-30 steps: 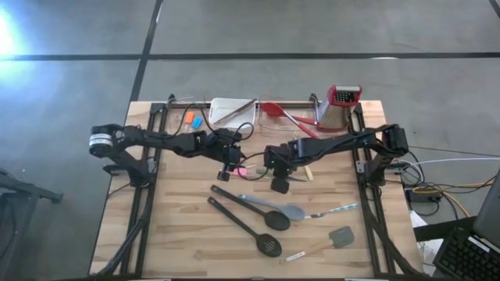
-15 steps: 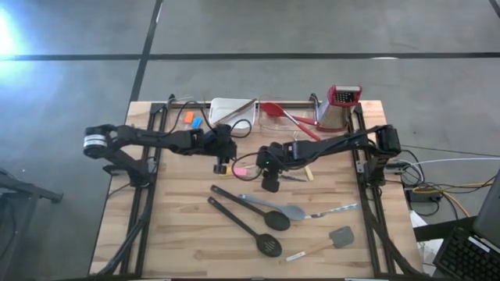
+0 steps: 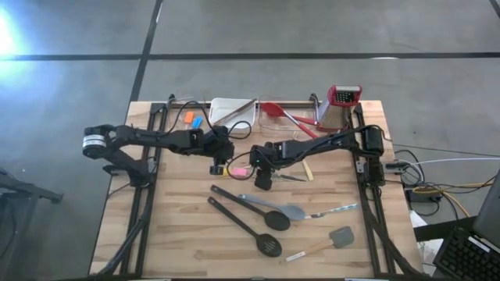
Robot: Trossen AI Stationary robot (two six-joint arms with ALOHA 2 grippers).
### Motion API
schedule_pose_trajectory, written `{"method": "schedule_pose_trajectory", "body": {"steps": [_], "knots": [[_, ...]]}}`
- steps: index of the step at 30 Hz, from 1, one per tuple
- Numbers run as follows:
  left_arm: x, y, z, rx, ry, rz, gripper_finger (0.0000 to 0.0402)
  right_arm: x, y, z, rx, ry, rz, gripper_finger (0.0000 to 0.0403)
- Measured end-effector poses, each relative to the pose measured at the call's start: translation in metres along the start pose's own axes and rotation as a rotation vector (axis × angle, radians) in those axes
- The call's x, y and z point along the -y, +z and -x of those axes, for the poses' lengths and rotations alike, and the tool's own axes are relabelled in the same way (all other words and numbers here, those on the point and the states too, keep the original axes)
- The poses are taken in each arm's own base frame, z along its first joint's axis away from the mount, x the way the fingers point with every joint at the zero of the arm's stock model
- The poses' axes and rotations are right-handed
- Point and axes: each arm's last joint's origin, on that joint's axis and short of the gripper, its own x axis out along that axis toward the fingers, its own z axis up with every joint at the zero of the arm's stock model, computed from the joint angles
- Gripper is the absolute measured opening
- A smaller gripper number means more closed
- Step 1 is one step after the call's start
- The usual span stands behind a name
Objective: Pick & Place Kitchen Items
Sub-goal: Put the green knife into the white bin
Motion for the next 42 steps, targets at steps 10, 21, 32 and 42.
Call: {"method": "schedule_pose_trajectory", "body": {"steps": [10,21,32,42], "knots": [[0.004,-0.008,-0.003,-0.027,-0.013,0.011,0.0156,0.001,0.004,-0.013,-0.047,-0.012,0.002,0.0136],[0.004,-0.008,-0.003,-0.024,-0.015,0.012,0.0156,0.009,0.001,-0.015,-0.067,-0.034,-0.015,0.0105],[0.004,-0.008,-0.003,-0.025,-0.015,0.017,0.0156,0.013,0.001,-0.016,-0.071,-0.032,-0.031,0.007],[0.001,-0.009,0.006,-0.013,-0.003,0.049,0.0152,0.013,0.0,-0.015,-0.074,-0.015,-0.057,0.0063]]}}
